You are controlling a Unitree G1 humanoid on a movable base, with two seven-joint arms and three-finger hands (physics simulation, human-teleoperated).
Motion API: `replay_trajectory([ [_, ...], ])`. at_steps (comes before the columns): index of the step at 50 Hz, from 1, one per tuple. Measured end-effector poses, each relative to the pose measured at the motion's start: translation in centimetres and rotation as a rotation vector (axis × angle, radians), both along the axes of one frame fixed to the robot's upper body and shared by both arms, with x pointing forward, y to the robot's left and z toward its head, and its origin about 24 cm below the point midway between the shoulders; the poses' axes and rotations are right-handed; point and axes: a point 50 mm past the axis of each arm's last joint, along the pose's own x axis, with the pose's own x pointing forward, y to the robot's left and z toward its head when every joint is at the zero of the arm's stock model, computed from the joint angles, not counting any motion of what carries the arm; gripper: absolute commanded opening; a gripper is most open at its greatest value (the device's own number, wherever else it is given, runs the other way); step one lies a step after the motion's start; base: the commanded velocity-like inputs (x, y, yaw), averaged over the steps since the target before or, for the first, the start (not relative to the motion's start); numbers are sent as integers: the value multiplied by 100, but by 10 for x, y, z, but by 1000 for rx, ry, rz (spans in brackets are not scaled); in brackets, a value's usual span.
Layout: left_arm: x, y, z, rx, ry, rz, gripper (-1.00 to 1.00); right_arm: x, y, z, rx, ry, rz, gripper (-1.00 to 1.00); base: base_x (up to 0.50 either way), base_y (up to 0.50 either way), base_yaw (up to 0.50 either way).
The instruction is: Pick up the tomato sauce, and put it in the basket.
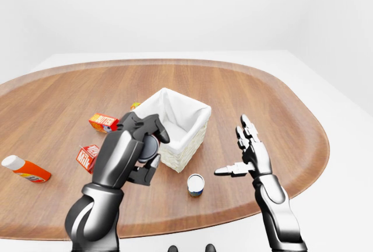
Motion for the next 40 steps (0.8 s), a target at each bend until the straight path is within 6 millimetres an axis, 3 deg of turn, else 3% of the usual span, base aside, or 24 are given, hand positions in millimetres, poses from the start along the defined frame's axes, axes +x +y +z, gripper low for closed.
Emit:
replay_trajectory([
  [13,13,-7,15,74,-50,-28,-100,0,0,0,0,1,0,100,0,0,0],
  [40,66,-23,30,144,-60,-84,-100,3,-1,2,4,-9,-6,100,0,0,0],
])
